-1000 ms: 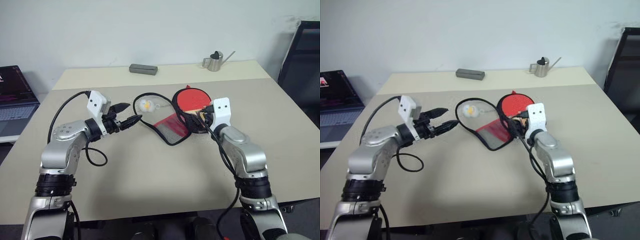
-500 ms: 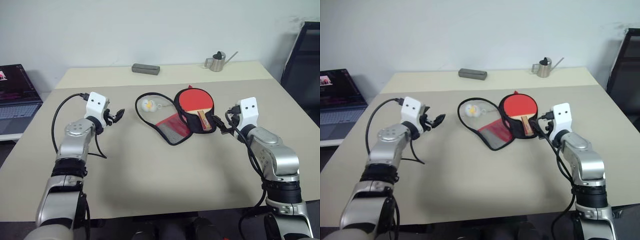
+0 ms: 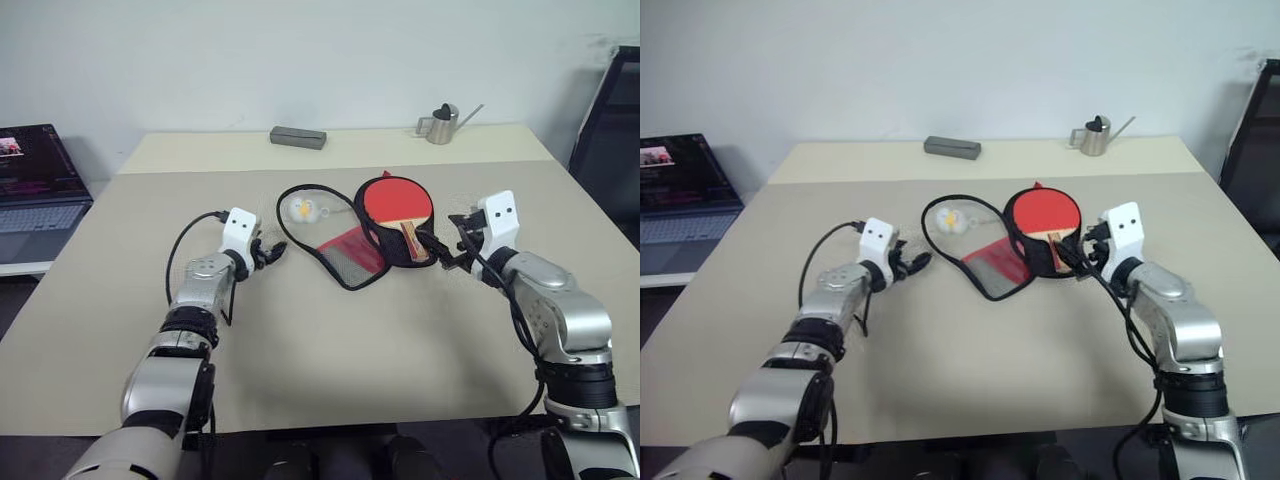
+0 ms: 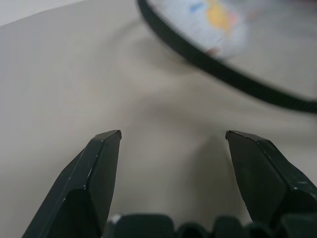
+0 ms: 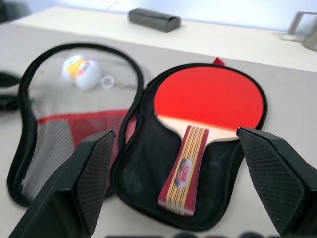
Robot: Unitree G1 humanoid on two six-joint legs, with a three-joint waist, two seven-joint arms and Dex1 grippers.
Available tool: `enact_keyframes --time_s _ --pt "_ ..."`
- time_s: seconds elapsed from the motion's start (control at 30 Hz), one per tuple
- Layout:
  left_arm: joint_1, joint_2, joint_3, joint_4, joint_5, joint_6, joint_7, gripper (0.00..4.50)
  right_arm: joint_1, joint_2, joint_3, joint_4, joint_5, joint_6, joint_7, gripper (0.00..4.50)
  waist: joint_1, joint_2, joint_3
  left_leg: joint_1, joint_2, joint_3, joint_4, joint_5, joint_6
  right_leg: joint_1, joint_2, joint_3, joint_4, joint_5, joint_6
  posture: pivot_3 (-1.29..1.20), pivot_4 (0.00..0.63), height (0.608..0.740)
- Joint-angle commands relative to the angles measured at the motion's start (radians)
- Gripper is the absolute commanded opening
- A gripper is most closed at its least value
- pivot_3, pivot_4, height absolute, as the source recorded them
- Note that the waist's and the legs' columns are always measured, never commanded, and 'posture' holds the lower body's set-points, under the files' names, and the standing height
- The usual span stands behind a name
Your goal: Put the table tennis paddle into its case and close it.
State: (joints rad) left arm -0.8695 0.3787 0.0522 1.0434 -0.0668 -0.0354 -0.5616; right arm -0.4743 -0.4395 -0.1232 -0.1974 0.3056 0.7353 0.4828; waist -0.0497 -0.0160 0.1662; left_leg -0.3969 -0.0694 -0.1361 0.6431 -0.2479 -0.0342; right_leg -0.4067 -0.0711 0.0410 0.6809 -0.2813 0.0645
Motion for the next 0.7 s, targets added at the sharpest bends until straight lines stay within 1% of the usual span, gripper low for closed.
enact_keyframes --time_s 0.03,0.27,0.4,0.7 --pt "-0.057 -0.021 0.025 0.035 -0.017 -0.061 -0.023 3.70 0.005 -0.024 -0.033 -0.016 0.027 -0.017 0.016 4.30 -0.001 0.000 0.000 0.000 0.000 0.000 0.001 0.000 0.000 0.000 0.000 0.000 0.000 0.000 0.000 0.00 0.150 0.740" --pt "-0.158 -0.087 0.053 0.101 -0.037 -0.122 -0.070 3.70 0.049 -0.034 -0.055 -0.056 0.058 -0.001 0.011 4.30 0.001 -0.001 0.000 0.000 -0.005 0.000 0.002 0.000 0.000 0.000 0.000 0.000 0.001 0.000 0.001 0.00 0.150 0.740" --pt "-0.237 -0.143 0.052 0.135 -0.031 -0.139 -0.098 3.70 0.075 -0.037 -0.070 -0.087 0.074 0.018 0.003 4.30 0.003 -0.001 0.001 -0.001 -0.005 -0.001 0.002 0.000 0.000 0.000 -0.001 0.000 0.000 0.000 0.001 0.00 0.150 0.740" --pt "-0.369 -0.306 0.030 0.220 0.010 -0.170 -0.062 3.70 0.096 -0.062 -0.135 -0.141 0.106 0.064 -0.039 4.30 0.005 -0.002 0.001 -0.001 -0.006 0.000 0.002 0.000 0.000 0.000 -0.001 0.000 0.000 0.001 0.001 0.00 0.150 0.740"
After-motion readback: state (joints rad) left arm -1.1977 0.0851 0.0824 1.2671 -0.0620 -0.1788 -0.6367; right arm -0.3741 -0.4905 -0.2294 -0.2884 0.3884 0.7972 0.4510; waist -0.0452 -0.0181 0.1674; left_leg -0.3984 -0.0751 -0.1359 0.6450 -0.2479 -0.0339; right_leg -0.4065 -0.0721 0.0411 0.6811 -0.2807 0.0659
